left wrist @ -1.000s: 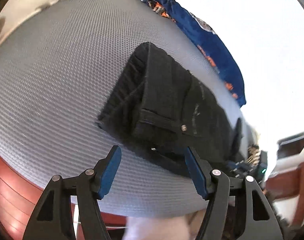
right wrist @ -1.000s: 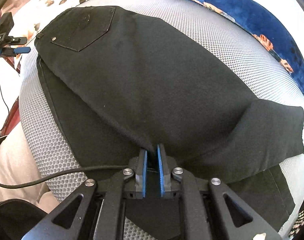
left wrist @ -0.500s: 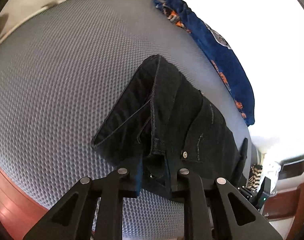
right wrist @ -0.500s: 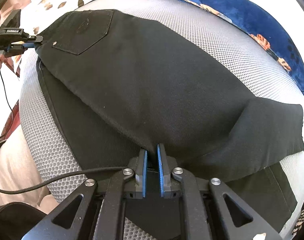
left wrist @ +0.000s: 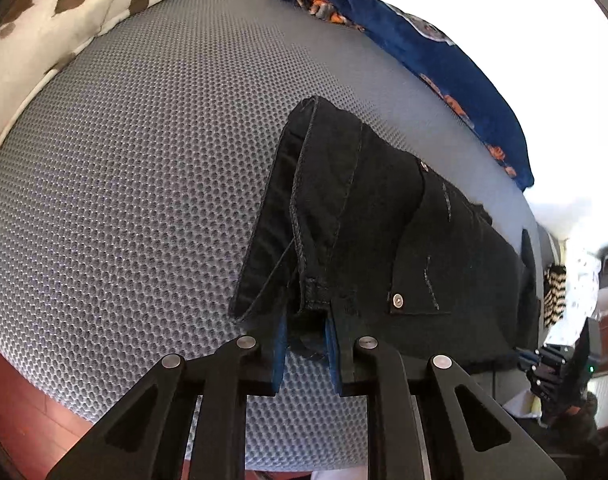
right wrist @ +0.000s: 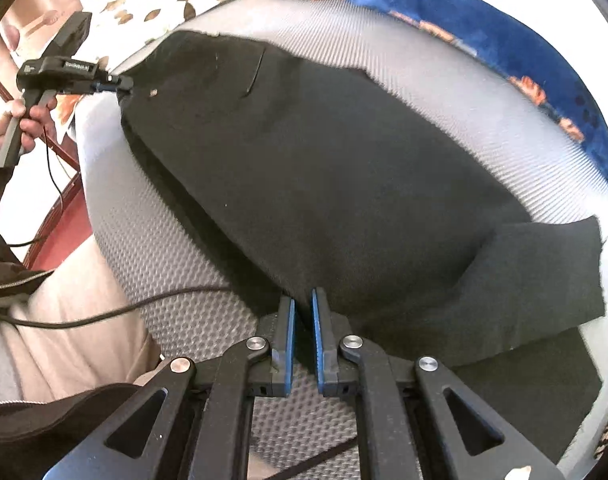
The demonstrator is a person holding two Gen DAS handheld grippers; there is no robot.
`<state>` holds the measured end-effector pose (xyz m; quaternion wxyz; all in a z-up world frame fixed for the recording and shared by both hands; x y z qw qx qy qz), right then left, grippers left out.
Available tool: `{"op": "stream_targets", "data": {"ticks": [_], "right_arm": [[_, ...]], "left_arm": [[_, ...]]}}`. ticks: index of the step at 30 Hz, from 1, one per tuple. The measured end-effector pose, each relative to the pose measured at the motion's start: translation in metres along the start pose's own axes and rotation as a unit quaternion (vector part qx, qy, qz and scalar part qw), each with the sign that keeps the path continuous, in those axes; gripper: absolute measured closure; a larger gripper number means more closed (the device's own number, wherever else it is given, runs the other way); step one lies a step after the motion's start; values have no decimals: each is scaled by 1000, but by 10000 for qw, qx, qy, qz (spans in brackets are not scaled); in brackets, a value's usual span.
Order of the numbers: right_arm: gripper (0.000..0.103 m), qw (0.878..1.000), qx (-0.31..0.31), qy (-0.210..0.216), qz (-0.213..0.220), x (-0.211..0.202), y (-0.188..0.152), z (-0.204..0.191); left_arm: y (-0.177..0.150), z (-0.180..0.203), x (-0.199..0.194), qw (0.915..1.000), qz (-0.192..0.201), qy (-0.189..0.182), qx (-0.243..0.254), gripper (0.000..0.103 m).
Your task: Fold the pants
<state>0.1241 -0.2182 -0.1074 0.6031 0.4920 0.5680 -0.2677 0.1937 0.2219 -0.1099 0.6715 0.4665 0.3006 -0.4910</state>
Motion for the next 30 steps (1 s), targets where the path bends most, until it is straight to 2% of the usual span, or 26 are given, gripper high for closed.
{"op": "stream_targets", "data": {"ticks": [4, 8, 11, 13, 14, 17, 20, 22, 25, 28, 30], "right_arm": [[95, 9998, 114, 2, -181, 21, -4, 2], [95, 9996, 224, 59, -157, 22, -4, 1], [86, 9998, 189, 56, -89, 22, -4, 1], [59, 9997, 251, 71, -28, 21, -3, 2], [54, 9995, 279, 92, 87, 17, -2, 2], [54, 9985, 407, 99, 349, -4, 0, 5], [54, 9948, 747, 354, 592, -30, -3, 21], [54, 9903, 1076, 561, 677, -46, -8, 38], [56, 9709, 1933, 898, 1089, -82, -21, 82], [54, 9508, 2602, 669, 1544, -116, -35, 130], [54, 9382, 3053, 532, 1539, -125, -47, 160]], "left_arm": [[-9, 6, -3, 9990, 35, 278, 348, 83], [-16, 30, -3, 9938, 353, 737, 751, 75], [-18, 34, -7, 9947, 466, 679, 621, 73], [-21, 35, -16, 9952, 598, 633, 443, 73], [-22, 36, -22, 9947, 672, 663, 415, 73], [-24, 45, -50, 9881, 1051, 907, 658, 73], [-31, 80, -61, 9779, 1270, 1059, 1276, 73], [-33, 113, -56, 9699, 1291, 994, 1812, 73], [-43, 160, -38, 9590, 1193, 713, 2469, 72], [-52, 212, -4, 9516, 964, 173, 2914, 72], [-58, 243, 18, 9450, 809, -86, 3169, 72]]}}
Point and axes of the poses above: each gripper's, at about its wrist camera, not at the fingertips, and x roughly the way its jaws point, z to its right, y to its top, the point moved 4 cm from there along x, roughly the way its jaws point, and after that the axes turned 9 degrees about x, right-handed, at the moved point
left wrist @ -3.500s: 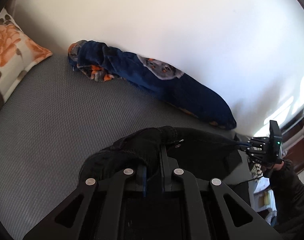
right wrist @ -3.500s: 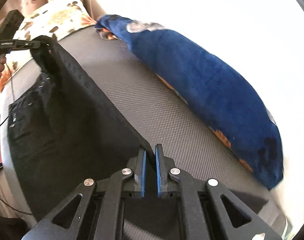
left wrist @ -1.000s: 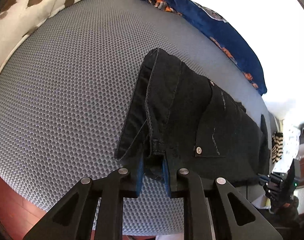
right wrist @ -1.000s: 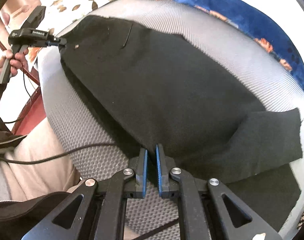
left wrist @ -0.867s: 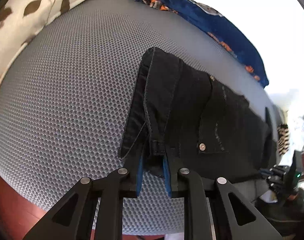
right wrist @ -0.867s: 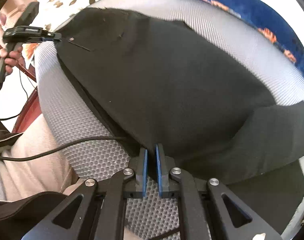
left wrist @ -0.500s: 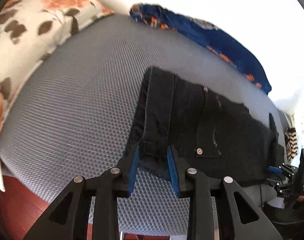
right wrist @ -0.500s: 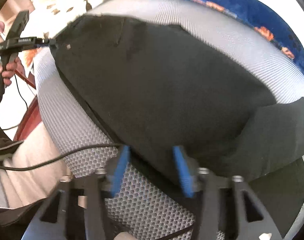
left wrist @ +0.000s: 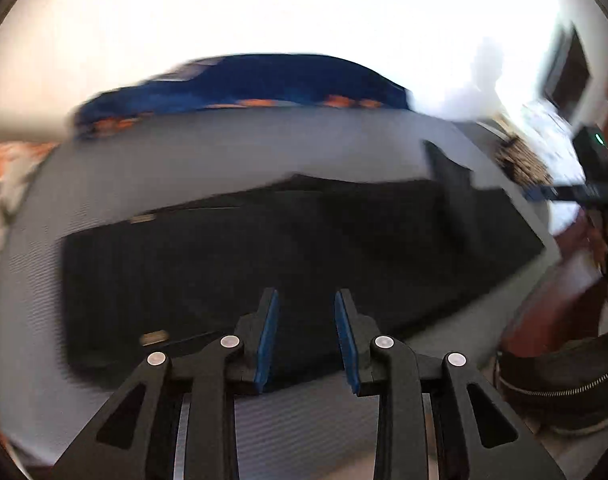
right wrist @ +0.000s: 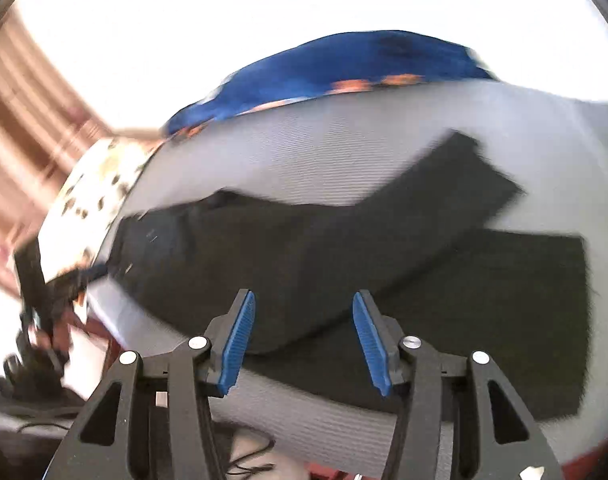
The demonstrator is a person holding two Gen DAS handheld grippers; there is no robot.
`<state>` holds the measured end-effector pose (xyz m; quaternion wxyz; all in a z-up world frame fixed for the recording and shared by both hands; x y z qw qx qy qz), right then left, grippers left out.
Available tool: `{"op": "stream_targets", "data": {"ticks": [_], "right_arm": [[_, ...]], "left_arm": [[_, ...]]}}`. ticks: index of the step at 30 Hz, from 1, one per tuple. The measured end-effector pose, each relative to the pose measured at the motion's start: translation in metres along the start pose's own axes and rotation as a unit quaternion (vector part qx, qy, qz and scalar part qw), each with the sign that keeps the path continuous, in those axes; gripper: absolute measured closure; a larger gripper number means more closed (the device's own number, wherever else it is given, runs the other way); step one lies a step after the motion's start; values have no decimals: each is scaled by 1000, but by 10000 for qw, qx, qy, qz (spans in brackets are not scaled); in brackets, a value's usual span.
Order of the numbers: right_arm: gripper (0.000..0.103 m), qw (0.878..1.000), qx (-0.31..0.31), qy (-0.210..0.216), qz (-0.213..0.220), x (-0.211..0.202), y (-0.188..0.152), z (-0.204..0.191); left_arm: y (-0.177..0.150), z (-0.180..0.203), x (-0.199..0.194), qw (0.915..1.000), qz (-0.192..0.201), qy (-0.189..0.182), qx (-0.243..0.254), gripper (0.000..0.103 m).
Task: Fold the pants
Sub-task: 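Open both tools to release the folded jeans, then grasp the stacked leg hems with the right tool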
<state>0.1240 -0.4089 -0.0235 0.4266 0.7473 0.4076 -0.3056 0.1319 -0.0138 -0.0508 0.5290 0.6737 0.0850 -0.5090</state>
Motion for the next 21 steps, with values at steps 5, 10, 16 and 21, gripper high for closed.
{"op": "stream_targets", "data": {"ticks": [5, 10, 16, 21], "right_arm": [[54, 9940, 1087, 101, -25, 6, 8, 53], [65, 9794, 1966, 465, -22, 30, 14, 91], [69, 9696, 2400, 455, 120, 49, 39, 129], [69, 9638, 2633, 391, 143, 64, 61, 163]], "left_arm": [[21, 69, 50, 9965, -192, -570, 578, 72], [21, 112, 82, 9916, -488, -763, 924, 72], [23, 134, 103, 9914, -574, -688, 952, 73], [25, 143, 117, 9927, -620, -559, 866, 72]]}}
Point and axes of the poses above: each gripper's, at about its wrist camera, not at the fingertips, and x roughly the way its jaws point, z to its right, y to its top, the point moved 4 cm from there along x, roughly the way its jaws point, and after that the axes turned 9 degrees about x, right-handed, at the moved point
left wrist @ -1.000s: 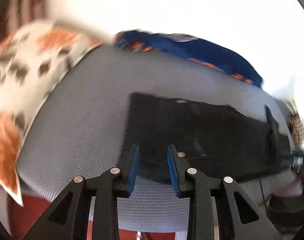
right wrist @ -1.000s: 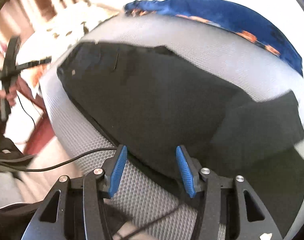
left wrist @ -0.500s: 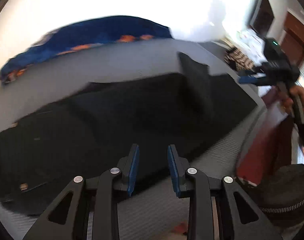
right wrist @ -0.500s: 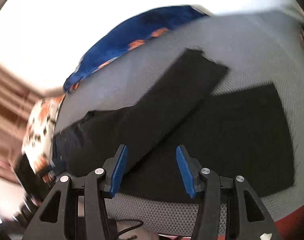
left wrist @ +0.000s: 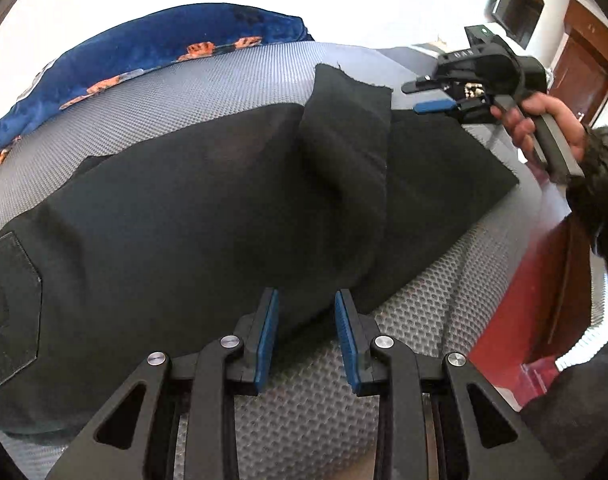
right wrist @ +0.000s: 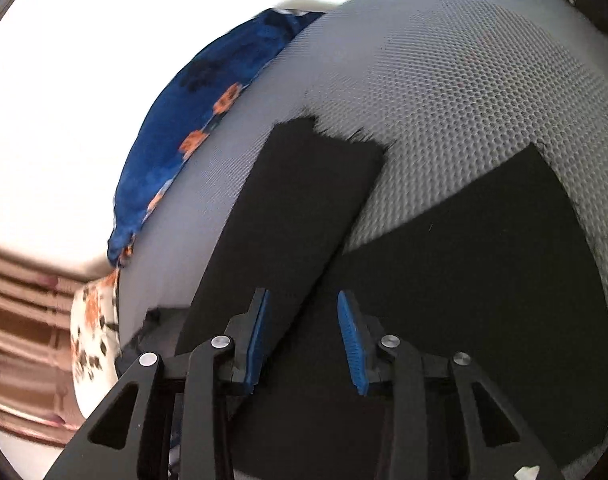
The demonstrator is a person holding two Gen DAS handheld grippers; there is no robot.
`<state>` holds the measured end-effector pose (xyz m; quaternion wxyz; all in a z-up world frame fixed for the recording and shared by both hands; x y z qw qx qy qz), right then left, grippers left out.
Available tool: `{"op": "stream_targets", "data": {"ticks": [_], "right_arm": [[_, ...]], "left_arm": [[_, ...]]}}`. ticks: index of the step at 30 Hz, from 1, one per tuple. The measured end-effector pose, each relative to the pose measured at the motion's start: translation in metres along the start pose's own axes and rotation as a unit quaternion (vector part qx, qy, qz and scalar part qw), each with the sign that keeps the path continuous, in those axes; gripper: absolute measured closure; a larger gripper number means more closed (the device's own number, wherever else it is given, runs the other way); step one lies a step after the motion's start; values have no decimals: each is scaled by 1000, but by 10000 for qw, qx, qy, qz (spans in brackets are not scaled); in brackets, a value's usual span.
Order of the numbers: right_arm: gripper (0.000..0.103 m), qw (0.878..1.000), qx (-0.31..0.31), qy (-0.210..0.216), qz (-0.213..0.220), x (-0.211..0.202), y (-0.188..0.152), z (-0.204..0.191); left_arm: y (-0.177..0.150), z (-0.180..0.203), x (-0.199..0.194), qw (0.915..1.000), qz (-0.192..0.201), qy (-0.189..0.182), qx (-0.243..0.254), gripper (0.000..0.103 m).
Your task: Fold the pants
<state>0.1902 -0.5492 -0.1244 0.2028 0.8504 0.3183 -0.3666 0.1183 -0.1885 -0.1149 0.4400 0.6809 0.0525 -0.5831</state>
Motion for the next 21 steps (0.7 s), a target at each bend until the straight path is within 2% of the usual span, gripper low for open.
{"op": "stream_targets", "data": {"ticks": [8, 14, 19, 21], "right_arm": [[69, 9996, 219, -129, 136, 20, 51, 21], [74, 9991, 343, 152, 196, 32, 75, 16], [94, 9988, 389, 226, 187, 43, 82, 12], [97, 9988, 372, 222, 239, 41, 80, 9]], "left_arm": [[1, 9, 17, 9996, -216, 165, 53, 73], [5, 9, 21, 9995, -234, 202, -10, 73], [7, 9, 24, 9994, -241, 237, -16, 74], [8, 11, 24, 9994, -249, 249, 11, 76]]}}
Point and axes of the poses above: each gripper's, at about its wrist camera, not at the fingertips, and x roughly the way its jaws point, z to its right, y to its top, the point moved 4 cm from there along x, roughly the way its jaws point, and after that the axes turned 9 degrees about x, right-handed, at the moved point
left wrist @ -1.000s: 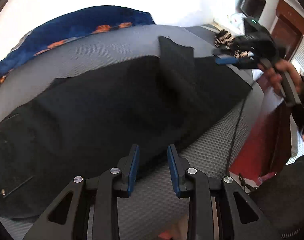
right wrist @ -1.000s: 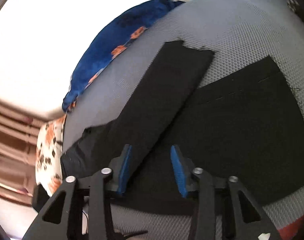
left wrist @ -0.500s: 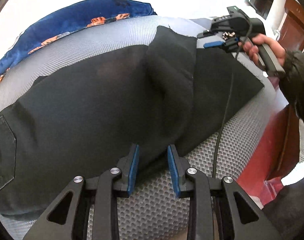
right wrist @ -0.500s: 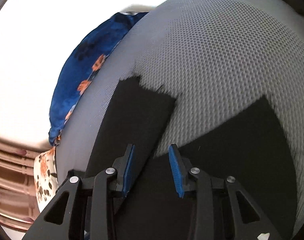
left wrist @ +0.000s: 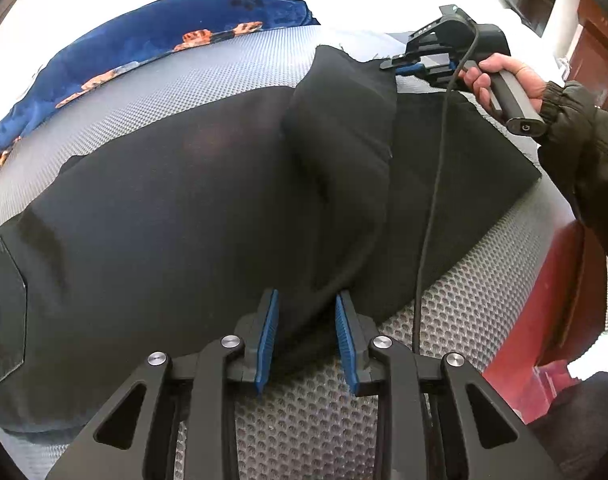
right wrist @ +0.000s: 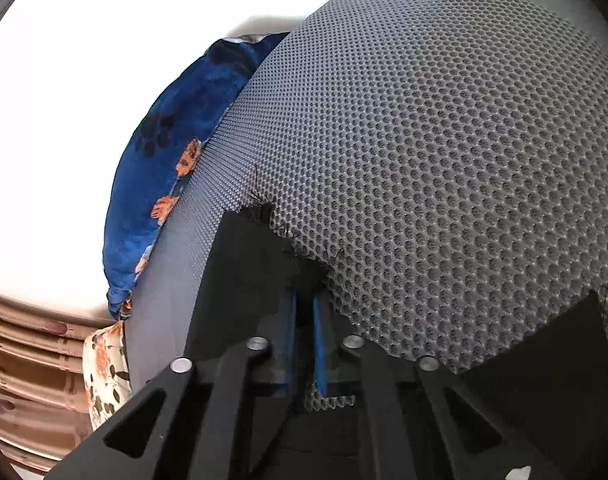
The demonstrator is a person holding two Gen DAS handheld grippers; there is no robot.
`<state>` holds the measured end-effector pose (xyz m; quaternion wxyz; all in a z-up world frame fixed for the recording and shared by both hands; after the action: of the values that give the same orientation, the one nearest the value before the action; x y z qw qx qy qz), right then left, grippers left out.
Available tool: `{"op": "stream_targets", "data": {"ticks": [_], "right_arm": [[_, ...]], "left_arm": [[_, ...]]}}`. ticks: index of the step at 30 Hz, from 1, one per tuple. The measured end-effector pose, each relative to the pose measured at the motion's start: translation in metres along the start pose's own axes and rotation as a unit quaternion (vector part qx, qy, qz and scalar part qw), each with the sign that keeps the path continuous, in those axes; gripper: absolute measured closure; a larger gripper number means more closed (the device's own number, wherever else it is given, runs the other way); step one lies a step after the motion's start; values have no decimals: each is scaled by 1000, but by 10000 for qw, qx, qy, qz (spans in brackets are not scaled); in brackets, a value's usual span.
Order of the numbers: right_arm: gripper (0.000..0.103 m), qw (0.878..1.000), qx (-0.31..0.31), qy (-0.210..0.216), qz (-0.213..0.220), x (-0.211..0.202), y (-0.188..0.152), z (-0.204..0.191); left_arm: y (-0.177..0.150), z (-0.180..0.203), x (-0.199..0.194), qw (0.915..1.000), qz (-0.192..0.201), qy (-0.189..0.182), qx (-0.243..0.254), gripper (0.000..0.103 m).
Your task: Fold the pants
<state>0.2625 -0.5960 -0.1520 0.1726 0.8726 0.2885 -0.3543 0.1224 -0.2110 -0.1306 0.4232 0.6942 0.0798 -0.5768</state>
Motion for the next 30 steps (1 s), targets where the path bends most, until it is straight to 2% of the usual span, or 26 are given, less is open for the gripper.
{"op": "stream_targets", "data": {"ticks": [5, 9, 16, 19, 22, 28, 30], "right_arm": [[98, 9994, -258, -85, 228, -29, -8, -18], [98, 9977, -442, -155, 493, -69, -16, -33], [99, 9929, -573, -382, 969, -143, -42, -36], [99, 9905, -514, -606, 1125, -171, -60, -19], [99, 9888, -278, -906, 1157, -186, -79, 15], [100, 9840, 378, -1422, 1005, -185, -113, 91], [100, 9835, 586, -1436, 934, -182, -120, 109]], "left_arm": [[1, 2, 0, 9999, 43, -81, 44, 80], [1, -1, -2, 9997, 104, -214, -30, 87], [8, -3, -14, 9986, 327, -374, 205, 89], [10, -4, -21, 9970, 431, -510, 382, 89], [9, -4, -22, 9956, 434, -599, 582, 89], [-3, 5, -8, 9929, 82, -623, 1006, 89], [-5, 7, -9, 9922, 103, -582, 1101, 89]]}}
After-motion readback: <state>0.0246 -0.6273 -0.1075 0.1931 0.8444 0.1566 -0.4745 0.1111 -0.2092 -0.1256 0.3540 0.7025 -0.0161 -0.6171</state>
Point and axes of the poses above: each gripper's, at about its wrist camera, not at the fingertips, and x roughly the way its jaws point, z to its right, y to its top, the point moved 4 cm from there along x, roughly the way its jaws point, and after that the axes turned 9 degrees about x, right-handed, at the moved point
